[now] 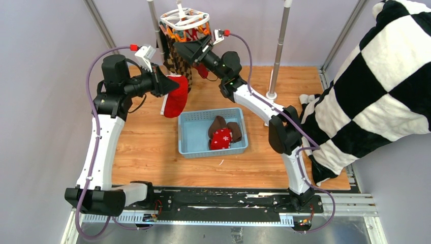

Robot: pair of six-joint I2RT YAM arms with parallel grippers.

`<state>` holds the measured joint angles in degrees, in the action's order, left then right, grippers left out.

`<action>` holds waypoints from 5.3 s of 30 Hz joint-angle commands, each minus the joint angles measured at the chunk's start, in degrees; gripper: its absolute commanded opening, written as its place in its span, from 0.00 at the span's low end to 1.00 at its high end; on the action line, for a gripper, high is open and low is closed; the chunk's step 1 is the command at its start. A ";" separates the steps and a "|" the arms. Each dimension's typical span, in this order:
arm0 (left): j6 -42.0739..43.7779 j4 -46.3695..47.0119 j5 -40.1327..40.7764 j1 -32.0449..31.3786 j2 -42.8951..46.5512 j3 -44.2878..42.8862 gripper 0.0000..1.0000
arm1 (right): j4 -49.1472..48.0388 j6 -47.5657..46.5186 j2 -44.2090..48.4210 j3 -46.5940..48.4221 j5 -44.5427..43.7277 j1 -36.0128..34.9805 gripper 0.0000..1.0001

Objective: Remove the socks clipped to the hanger
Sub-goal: Remove the sock from the hanger, then place the sock in the bin, then adjust the clothesline at the center of the board.

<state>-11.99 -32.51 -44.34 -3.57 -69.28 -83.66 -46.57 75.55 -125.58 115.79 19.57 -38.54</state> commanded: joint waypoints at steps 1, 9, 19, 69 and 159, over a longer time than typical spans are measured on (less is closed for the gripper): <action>2.14 -1.00 -0.17 -0.17 2.05 0.77 0.00 | -3.37 -4.12 7.95 -9.89 4.23 0.81 1.00; 2.12 -1.14 -0.65 -0.15 2.77 1.19 0.00 | -6.77 -6.56 12.99 -17.92 8.71 1.54 1.00; 1.36 -0.93 -2.19 -0.16 2.88 1.58 0.00 | -25.50 -7.33 18.62 -33.90 23.30 0.64 0.97; 9.73 7.44 13.73 9.47 -17.06 13.66 0.93 | 54.93 -61.40 45.42 -55.50 -19.53 -5.99 0.27; 13.44 39.23 28.34 4.50 -34.02 -0.75 0.14 | 40.64 -52.53 51.57 -66.59 -1.12 -0.99 0.22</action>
<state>1.80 5.85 -17.65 1.21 -109.38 -87.59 -4.97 22.09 -76.20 50.59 17.56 -40.12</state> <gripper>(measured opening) 0.380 0.222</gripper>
